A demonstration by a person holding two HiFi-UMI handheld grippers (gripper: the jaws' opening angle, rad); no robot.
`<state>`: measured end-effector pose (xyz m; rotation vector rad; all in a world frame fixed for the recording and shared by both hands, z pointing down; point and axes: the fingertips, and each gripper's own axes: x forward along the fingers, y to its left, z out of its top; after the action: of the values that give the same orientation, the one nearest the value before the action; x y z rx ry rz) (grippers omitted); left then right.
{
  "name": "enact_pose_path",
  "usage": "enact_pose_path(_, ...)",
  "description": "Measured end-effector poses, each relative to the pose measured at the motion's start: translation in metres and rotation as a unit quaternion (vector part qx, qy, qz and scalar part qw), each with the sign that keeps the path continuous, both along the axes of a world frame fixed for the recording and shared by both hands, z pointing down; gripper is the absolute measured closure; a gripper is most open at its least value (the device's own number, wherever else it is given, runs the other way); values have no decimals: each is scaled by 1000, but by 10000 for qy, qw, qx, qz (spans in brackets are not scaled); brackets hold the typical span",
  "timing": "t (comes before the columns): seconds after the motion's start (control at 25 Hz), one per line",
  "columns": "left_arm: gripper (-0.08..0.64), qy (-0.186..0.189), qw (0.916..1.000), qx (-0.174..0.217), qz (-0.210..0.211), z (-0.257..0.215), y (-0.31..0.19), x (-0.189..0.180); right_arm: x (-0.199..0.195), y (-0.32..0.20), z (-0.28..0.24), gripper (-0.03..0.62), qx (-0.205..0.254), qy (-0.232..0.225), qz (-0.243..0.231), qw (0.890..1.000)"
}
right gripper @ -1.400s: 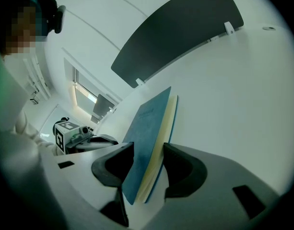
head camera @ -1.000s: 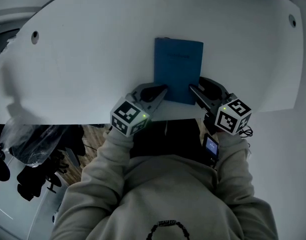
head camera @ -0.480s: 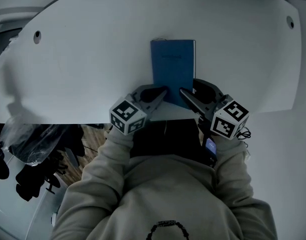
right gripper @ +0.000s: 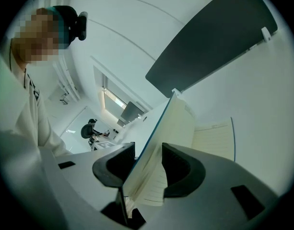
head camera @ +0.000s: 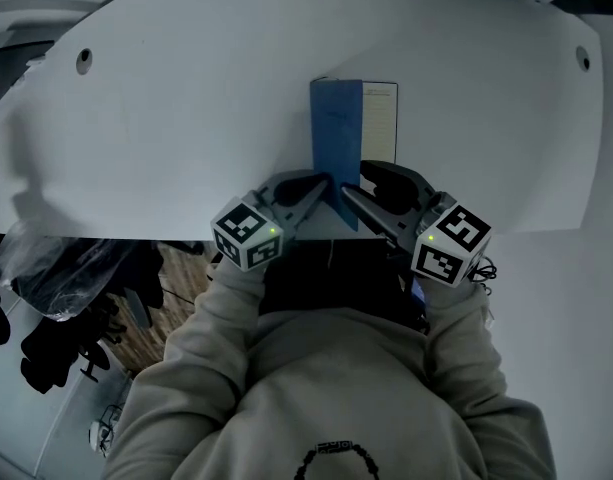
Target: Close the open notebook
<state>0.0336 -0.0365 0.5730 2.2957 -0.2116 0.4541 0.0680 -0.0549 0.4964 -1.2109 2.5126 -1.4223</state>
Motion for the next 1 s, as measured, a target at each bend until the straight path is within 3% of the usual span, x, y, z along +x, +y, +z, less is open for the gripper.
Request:
enact_pose_path(0.2, 557, -179, 9996, 136, -177, -2, -4, -27, -23, -8, -11, 403, 125, -40, -340, 9993)
enact_pose_path(0.48, 557, -153, 9972, 275, -681, -15, -19, -62, -56, -17, -21, 405, 223, -68, -697, 9973)
enact_pose_path(1.0, 557, -74, 9913, 402, -1254, -31, -26, -104, -85, -23, -22, 405, 254, 15, -1004, 9946)
